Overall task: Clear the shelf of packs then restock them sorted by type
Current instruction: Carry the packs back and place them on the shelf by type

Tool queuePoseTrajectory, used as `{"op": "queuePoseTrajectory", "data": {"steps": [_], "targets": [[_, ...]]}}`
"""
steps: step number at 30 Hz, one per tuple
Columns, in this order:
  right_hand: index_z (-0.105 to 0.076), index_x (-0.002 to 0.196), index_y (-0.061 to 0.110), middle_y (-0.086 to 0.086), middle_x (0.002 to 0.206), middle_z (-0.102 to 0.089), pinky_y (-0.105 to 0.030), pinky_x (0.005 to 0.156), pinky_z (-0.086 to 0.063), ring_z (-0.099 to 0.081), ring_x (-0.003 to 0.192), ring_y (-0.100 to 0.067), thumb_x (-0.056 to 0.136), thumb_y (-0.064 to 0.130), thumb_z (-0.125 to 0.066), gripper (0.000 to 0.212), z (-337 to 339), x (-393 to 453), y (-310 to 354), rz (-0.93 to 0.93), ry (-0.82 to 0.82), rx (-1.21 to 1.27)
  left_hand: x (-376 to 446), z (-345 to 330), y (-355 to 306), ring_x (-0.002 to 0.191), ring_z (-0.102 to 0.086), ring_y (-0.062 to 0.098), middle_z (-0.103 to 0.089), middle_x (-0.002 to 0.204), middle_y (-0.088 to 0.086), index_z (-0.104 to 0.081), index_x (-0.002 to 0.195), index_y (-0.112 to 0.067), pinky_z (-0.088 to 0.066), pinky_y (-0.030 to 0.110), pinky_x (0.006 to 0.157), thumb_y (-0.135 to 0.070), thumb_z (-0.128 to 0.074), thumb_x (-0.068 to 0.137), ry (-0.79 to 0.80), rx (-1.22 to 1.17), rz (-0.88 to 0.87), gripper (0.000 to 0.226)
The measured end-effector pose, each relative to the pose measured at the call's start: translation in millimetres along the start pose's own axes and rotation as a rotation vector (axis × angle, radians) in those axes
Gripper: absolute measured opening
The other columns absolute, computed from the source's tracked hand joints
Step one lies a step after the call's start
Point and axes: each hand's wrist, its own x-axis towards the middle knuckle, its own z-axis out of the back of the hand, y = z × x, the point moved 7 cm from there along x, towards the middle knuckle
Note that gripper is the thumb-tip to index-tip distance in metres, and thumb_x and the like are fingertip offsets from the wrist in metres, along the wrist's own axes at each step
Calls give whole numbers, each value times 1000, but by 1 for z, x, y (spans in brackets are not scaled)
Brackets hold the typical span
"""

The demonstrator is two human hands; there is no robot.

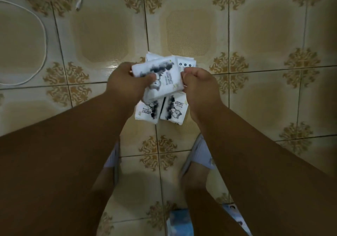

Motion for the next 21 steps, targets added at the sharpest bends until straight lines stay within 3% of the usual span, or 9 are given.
{"op": "queuePoseTrajectory", "data": {"steps": [3, 5, 7, 9, 11, 13, 15, 18, 21], "targets": [[-64, 120, 13, 1, 100, -65, -23, 73, -54, -64, 86, -14, 95, 10, -52, 27, -10, 9, 12, -7, 13, -14, 11, 27, 1, 91, -71, 26, -67, 106, 11, -57, 103, -12, -61, 46, 75, -33, -81, 68, -170, -224, 37, 48], [-60, 126, 10, -4, 103, -64, -20, 66, -50, -60, 79, -11, 97, 9, -52, 31, -23, 22, 13, -45, 46, -56, 26, 31, 11, 91, -72, 29, -67, 109, 12, -58, 108, -10, -61, 47, 75, -45, -83, 56, -205, -294, 77, 67], [-58, 128, 9, -9, 111, -65, -30, 81, -54, -63, 91, -20, 94, 8, -53, 35, -40, 39, 6, -102, 86, -60, 52, 29, 36, 89, -72, 30, -68, 110, 13, -59, 116, -7, -61, 45, 73, -54, -83, 43, -202, -306, 123, 90], [-57, 128, 7, -12, 119, -63, -37, 98, -49, -60, 112, -28, 85, 0, -48, 44, -57, 48, -4, -217, 135, -145, 76, 28, 59, 89, -72, 31, -68, 110, 13, -60, 117, -6, -60, 46, 74, -57, -82, 42, -202, -321, 144, 94], [-56, 126, 7, -7, 104, -62, -31, 102, -43, -57, 119, -27, 82, -1, -50, 45, -70, 54, -9, -174, 187, -476, 78, 23, 60, 90, -72, 31, -69, 111, 14, -59, 119, -5, -60, 44, 76, -48, -82, 55, -163, -348, 171, 80], [-62, 115, 5, -6, 85, -59, -34, 93, -52, -63, 109, -30, 86, 11, -62, 30, -78, 71, -14, -203, 135, -304, 82, 18, 63, 92, -72, 28, -69, 113, 12, -58, 124, -5, -60, 40, 75, -29, -75, 81, -110, -366, 170, 51], [-65, 99, 2, -10, 88, -66, -40, 87, -57, -68, 95, -31, 84, 23, -71, 26, -83, 82, -15, -139, 39, -321, 87, 16, 65, 97, -70, 27, -69, 114, 11, -57, 126, -6, -59, 37, 75, -16, -62, 95, -50, -370, 141, 33], [-58, 78, 12, -4, 81, -65, -38, 81, -55, -66, 85, -26, 81, 42, -73, 33, -99, 94, -22, -55, 7, -432, 90, 22, 68, 96, -70, 25, -70, 112, 10, -59, 123, -6, -60, 32, 73, -11, -54, 99, 21, -405, 153, 25], [-59, 87, 16, -2, 88, -64, -26, 67, -47, -63, 89, -22, 89, 34, -60, 19, -103, 91, -13, 29, -19, -532, 84, 27, 64, 100, -70, 27, -69, 116, 13, -57, 127, -3, -60, 33, 73, -9, -54, 98, 69, -421, 174, 29]]}}
